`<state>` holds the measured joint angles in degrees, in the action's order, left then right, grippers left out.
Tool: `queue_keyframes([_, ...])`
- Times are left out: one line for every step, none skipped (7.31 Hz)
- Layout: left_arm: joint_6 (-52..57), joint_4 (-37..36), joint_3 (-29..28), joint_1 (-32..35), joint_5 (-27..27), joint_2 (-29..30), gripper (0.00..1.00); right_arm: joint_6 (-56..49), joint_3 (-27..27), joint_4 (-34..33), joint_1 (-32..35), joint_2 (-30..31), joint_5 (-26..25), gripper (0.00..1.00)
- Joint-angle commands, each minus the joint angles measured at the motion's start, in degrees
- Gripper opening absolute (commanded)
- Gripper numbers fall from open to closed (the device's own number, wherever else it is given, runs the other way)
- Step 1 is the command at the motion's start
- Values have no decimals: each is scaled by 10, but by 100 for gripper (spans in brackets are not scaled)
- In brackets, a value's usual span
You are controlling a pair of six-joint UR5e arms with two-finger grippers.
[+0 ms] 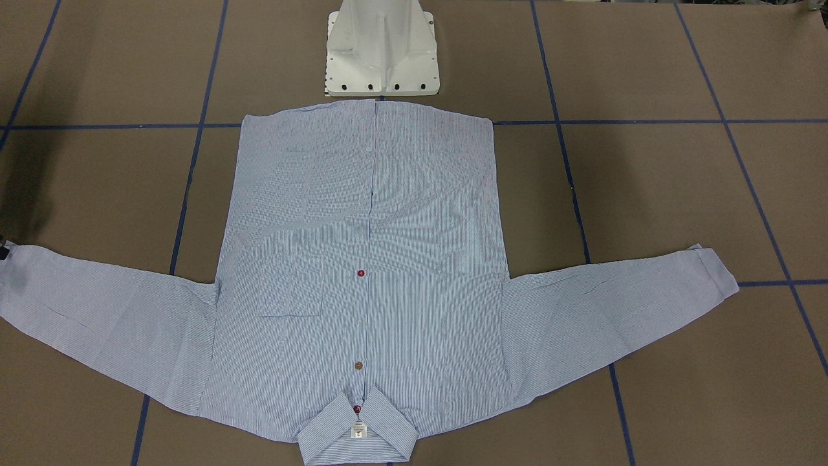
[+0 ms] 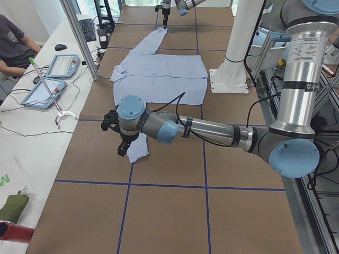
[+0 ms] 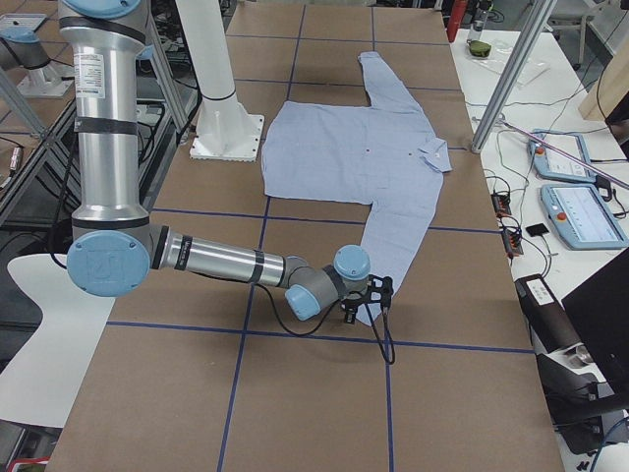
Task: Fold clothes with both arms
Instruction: 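Lower the right gripper to the cuff of the sleeve nearest it and grasp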
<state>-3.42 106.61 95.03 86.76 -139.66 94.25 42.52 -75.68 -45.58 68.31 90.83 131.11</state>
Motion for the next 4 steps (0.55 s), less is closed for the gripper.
queue_keyframes([0,0,0,1,0,0,100,1,0,0,-12,-1,-6,56])
queue_keyframes([0,0,1,0,0,0,100,1,0,-1,-15,0,-7,56])
queue_keyframes([0,0,1,0,0,1,100,0,-1,0,-15,1,-6,55])
queue_keyframes([0,0,1,0,0,0,100,0,-4,0,-15,3,-3,53])
